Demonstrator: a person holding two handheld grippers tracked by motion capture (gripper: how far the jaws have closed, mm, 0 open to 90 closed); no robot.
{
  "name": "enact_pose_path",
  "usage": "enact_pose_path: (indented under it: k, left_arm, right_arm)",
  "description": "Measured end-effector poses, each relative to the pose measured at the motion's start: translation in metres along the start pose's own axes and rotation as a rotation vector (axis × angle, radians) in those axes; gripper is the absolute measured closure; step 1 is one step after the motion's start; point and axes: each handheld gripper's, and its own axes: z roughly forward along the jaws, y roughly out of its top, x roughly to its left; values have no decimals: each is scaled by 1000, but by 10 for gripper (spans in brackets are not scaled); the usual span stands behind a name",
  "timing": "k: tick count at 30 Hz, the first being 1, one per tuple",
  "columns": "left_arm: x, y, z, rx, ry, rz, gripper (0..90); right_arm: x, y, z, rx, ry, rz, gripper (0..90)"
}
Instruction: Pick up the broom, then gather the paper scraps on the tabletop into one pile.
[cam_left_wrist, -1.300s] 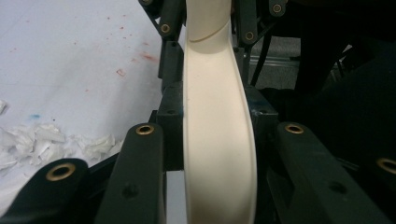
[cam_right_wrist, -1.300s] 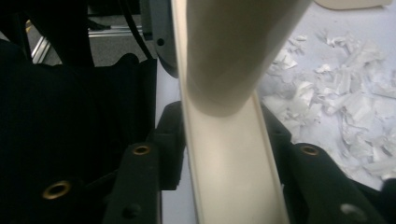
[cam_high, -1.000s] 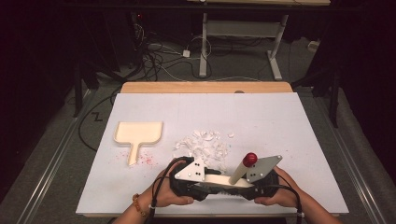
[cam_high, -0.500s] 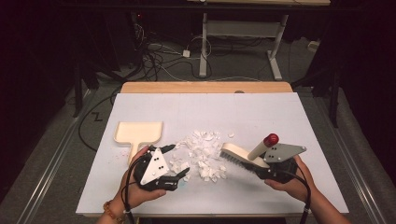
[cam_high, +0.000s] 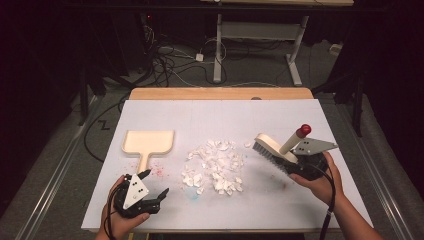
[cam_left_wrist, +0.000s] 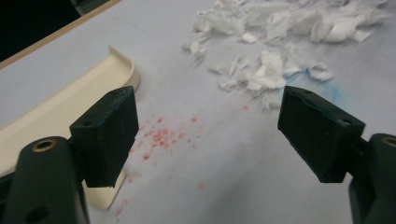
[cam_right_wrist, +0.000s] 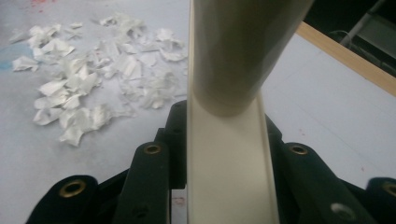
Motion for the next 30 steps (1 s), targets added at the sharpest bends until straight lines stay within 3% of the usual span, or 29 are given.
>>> enact_pose_path:
  k: [7, 12, 16, 18, 24, 30]
  left_arm:
    - [-4, -3, 6, 40, -16, 32, 198]
    - [-4, -3, 6, 47, -23, 30, 198]
    - [-4, -4, 6, 47, -18, 26, 198]
    - [-4, -4, 6, 48, -21, 25, 197]
    - [-1, -4, 8, 51, -19, 19, 196]
    - [-2, -5, 10, 67, -27, 23, 196]
  right_arm:
    - [-16, -5, 5, 4, -66, 23, 685]
    - [-24, -7, 12, 18, -104, 28, 685]
    - [-30, -4, 19, 38, -184, 0, 685]
    - [-35, -3, 23, 40, -185, 7, 685]
    - [-45, 2, 49, 68, -216, 5, 685]
    - [-44, 8, 77, 96, -242, -12, 685]
